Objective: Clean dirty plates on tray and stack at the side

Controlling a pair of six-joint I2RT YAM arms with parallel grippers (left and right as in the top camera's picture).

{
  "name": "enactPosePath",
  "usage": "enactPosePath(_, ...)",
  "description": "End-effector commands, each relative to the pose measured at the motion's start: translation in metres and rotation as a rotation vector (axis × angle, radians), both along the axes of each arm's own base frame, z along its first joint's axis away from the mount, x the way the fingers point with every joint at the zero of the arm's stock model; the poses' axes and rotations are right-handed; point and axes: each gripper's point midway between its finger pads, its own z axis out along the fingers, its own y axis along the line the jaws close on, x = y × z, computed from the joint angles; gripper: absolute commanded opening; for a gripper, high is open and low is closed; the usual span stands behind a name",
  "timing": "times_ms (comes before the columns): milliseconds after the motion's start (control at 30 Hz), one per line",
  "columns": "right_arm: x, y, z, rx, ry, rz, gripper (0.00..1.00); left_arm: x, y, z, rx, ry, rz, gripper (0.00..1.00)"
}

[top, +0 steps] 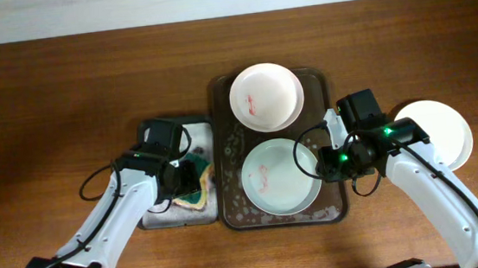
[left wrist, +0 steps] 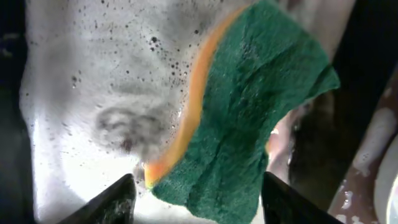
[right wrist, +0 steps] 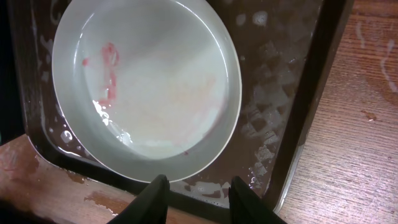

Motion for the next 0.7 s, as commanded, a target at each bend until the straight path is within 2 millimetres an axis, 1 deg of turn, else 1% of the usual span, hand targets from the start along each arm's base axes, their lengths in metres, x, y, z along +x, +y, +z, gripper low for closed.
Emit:
enactPosePath(0,0.002,0.003,0.007,0.012,-0.020,0.010,0.33,-0.024,0.000,-0.029,-0.011,0.081,0.027,0.57)
enactPosePath(67,0.002,0.003,0.007,0.013,-0.021,0.010,0.33,-0.030,-0.006,-0.042,-0.044,0.079,0.014,0.49)
enactPosePath(100,0.002,0.003,0.007,0.012,-0.020,0.010,0.33,-0.033,-0.009,-0.049,-0.060,0.073,0.002,0.37)
enactPosePath(133,0.002,0.003,0.007,0.012,-0.020,0.010,0.33,-0.036,-0.009,-0.056,-0.061,0.066,-0.003,0.20)
enactPosePath(167,0.002,0.003,0.007,0.012,-0.020,0.010,0.33,-0.037,-0.009,-0.059,-0.062,0.059,-0.009,0.01)
enactPosePath(200,0.002,0.003,0.007,0.012,-0.020,0.010,0.33,-0.036,-0.009,-0.059,-0.062,0.058,-0.009,0.00)
enactPosePath(267,0.002,0.003,0.007,0.012,-0.020,0.010,0.33,-0.029,-0.010,-0.053,-0.069,0.038,-0.001,0.00)
enactPosePath(333,0.002,0.003,0.007,0.012,-0.020,0.010,0.33,-0.016,-0.008,-0.036,-0.078,0.012,0.017,0.00)
enactPosePath(367,0.002,0.003,0.007,0.012,-0.020,0.010,0.34,-0.009,-0.008,-0.025,-0.082,-0.003,0.026,0.00)
enactPosePath(433,0.002,0.003,0.007,0.012,-0.020,0.010,0.33,0.003,-0.007,0.000,-0.090,-0.032,0.037,0.24)
enactPosePath(467,0.002,0.003,0.007,0.012,-0.020,0.010,0.34,0.007,-0.008,0.010,-0.093,-0.046,0.037,0.43)
enactPosePath(500,0.002,0.003,0.007,0.012,-0.020,0.010,0.33,0.012,-0.009,0.017,-0.098,-0.064,0.035,0.51)
enactPosePath(533,0.002,0.003,0.007,0.012,-0.020,0.010,0.33,0.015,-0.009,0.021,-0.096,-0.080,0.029,0.57)
enactPosePath(567,0.002,0.003,0.007,0.012,-0.020,0.010,0.34,0.018,-0.007,0.022,-0.082,-0.090,0.033,0.61)
enactPosePath(667,0.002,0.003,0.007,0.012,-0.021,0.010,0.33,0.023,0.009,0.021,0.010,-0.121,0.053,0.63)
